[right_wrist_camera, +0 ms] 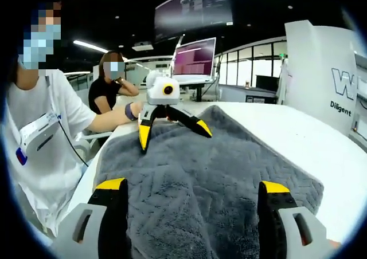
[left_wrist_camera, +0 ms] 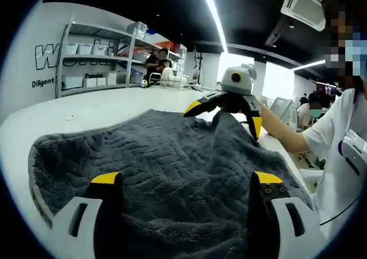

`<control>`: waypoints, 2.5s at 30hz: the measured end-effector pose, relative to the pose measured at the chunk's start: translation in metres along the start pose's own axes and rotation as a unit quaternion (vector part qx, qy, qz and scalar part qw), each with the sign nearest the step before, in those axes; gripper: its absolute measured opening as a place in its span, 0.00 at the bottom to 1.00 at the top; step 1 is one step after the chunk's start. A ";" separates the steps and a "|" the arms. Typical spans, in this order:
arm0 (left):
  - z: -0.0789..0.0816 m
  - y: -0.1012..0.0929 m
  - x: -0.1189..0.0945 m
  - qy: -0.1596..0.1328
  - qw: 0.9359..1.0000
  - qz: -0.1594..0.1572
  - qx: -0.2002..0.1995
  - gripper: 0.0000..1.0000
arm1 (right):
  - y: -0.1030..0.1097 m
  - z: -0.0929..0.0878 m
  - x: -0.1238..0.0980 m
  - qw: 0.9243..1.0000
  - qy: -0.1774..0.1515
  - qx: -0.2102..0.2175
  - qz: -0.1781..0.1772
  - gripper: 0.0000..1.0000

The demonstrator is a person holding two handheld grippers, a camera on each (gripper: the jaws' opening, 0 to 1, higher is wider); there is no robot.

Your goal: Open the folded towel by lifting each exposed corner and separating the folded layers until the towel lies flat within the target outline without major curled edges

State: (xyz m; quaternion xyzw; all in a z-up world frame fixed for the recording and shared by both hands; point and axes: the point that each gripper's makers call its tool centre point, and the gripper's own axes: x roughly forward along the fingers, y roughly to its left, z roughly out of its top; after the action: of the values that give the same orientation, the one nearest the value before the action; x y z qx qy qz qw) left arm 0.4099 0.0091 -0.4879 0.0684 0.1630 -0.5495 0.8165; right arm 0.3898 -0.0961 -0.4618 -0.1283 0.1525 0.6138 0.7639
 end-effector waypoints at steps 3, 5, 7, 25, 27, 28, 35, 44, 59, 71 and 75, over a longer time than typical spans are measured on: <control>-0.001 -0.001 0.001 0.001 1.000 0.003 0.005 0.86 | 0.001 0.001 0.000 1.000 -0.003 0.000 0.000 0.96; 0.000 0.001 0.001 -0.002 1.000 0.004 0.000 0.85 | 0.001 0.003 -0.001 1.000 -0.005 -0.001 -0.001 0.96; -0.001 0.005 0.001 -0.003 1.000 0.010 0.005 0.84 | 0.000 0.003 -0.001 1.000 -0.007 -0.001 -0.001 0.96; -0.003 0.040 -0.011 -0.014 0.998 0.060 -0.005 0.81 | -0.003 0.005 -0.002 1.000 -0.005 -0.006 -0.011 0.95; -0.003 0.043 -0.012 -0.014 0.998 0.066 -0.007 0.81 | -0.005 0.005 -0.002 1.000 -0.005 -0.005 -0.013 0.95; -0.003 0.044 -0.013 -0.014 0.997 0.069 -0.008 0.81 | -0.006 0.004 -0.001 1.000 -0.004 -0.005 -0.015 0.95; -0.004 0.056 -0.017 -0.011 0.995 0.097 -0.013 0.81 | -0.009 0.002 0.000 1.000 0.001 -0.005 -0.023 0.95; -0.006 0.074 -0.025 -0.012 0.990 0.141 -0.027 0.80 | -0.022 0.006 -0.006 0.998 -0.012 -0.002 -0.054 0.94; -0.011 0.099 -0.041 -0.011 0.976 0.213 -0.048 0.80 | -0.031 0.007 -0.008 0.997 -0.016 0.002 -0.077 0.94; -0.009 0.095 -0.040 -0.008 0.977 0.206 -0.053 0.85 | -0.031 0.003 -0.006 0.997 -0.006 -0.004 -0.078 0.93; -0.009 0.093 -0.038 -0.006 0.978 0.204 -0.051 0.86 | -0.031 0.004 -0.006 0.997 -0.009 -0.006 -0.078 0.93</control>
State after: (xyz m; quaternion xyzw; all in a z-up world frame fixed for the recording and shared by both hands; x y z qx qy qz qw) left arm 0.4806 0.0812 -0.4894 0.0550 0.1681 -0.3630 0.9149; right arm 0.4190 -0.1062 -0.4553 -0.1387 0.1319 0.5545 0.8099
